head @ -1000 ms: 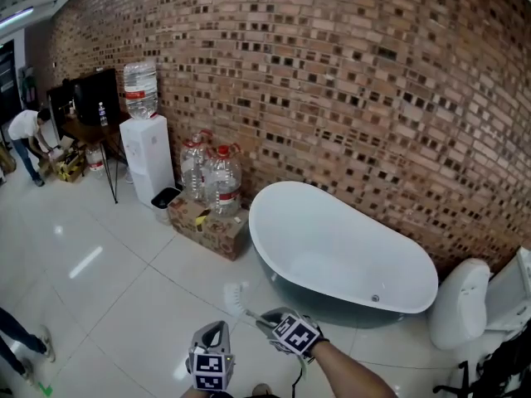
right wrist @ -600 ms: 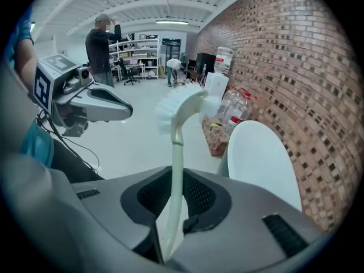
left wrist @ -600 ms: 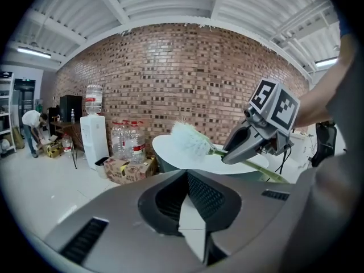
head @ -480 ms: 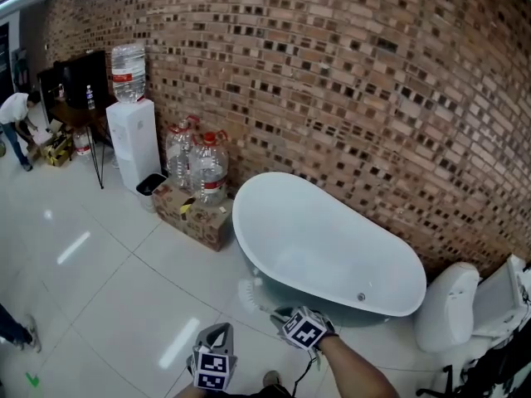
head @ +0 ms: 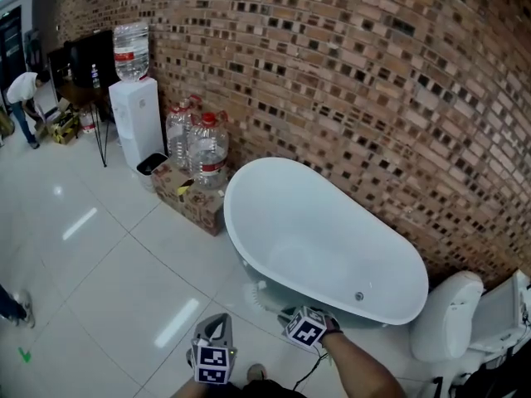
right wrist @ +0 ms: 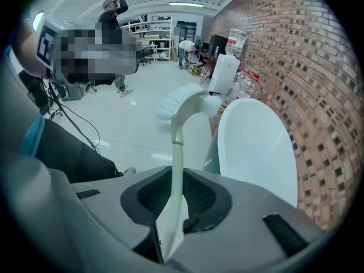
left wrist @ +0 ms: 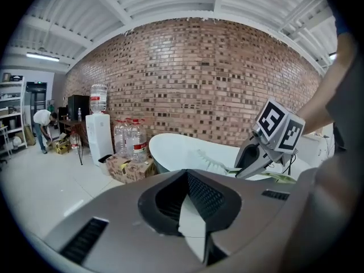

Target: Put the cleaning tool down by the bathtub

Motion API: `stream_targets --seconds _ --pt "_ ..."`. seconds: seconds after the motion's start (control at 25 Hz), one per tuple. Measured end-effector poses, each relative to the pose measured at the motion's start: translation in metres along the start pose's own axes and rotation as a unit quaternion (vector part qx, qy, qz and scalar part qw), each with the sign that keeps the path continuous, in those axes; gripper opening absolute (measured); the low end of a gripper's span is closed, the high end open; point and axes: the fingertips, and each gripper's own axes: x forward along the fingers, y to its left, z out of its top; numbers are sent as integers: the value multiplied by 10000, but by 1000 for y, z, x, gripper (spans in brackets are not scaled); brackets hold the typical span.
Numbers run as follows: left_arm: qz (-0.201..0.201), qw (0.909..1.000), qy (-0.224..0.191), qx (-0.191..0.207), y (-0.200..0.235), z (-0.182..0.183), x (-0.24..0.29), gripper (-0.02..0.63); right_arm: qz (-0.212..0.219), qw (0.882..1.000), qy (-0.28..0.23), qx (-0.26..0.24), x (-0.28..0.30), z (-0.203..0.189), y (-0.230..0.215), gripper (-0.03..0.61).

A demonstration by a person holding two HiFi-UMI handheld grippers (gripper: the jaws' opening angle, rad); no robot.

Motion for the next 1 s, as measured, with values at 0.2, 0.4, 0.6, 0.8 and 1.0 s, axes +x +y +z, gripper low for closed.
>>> stream_targets --seconds 0.2,0.4,0.6,0.8,1.0 --pt "-233 9994 260 53 -5 -27 20 5 -43 9996 284 41 28 -23 -4 69" --pt "-199 9989 401 -109 -8 -79 61 5 0 9991 404 -81 90 -56 -10 69" --pt "10 9988 422 -264 -4 -151 129 5 30 9982 503 -310 179 -105 -28 69" --pt "29 9986 475 -249 -2 -228 190 5 -156 9981 497 -333 273 -157 -40 69" --pt "-100 9992 379 -91 1 -296 256 5 -282 9987 421 -111 366 -207 -46 69"
